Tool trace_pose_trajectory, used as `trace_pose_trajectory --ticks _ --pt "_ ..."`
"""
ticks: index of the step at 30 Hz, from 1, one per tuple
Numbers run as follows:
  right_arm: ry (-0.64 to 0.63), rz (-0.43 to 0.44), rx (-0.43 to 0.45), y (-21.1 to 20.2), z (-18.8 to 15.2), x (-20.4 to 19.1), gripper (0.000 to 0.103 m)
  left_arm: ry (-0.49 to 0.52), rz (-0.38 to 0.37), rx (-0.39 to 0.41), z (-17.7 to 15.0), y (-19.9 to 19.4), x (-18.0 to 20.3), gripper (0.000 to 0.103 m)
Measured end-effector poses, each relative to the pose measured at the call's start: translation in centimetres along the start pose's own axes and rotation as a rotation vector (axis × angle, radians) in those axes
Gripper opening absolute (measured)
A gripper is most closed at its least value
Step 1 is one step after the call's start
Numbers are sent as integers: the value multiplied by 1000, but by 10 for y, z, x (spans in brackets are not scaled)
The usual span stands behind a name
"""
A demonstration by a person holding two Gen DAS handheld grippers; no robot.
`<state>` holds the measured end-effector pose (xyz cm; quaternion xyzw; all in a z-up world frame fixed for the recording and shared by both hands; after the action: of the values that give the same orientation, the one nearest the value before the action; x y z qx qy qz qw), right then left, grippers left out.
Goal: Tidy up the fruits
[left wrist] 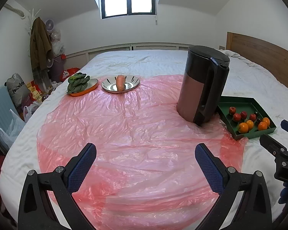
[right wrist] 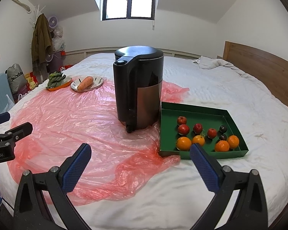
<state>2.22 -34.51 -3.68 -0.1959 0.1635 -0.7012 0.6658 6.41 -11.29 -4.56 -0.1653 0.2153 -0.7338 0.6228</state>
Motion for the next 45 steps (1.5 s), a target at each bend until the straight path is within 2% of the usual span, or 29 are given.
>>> trace_pose_trajectory --ticks 45 --pt "11 -10 -7 3 -4 -1 103 -1 -17 0 -6 3 1 101"
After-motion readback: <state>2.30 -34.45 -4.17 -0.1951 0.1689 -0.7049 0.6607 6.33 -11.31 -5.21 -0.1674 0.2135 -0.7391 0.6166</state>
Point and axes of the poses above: each gripper's, at about its wrist camera, not at the fingertips, and y roughly the way its jaws point, x to its right, z to its top, the point moved 5 cm from there along y, roughly the way its jaws point, and after that the axes turned 6 degrees about x, right-handed, at the moved point
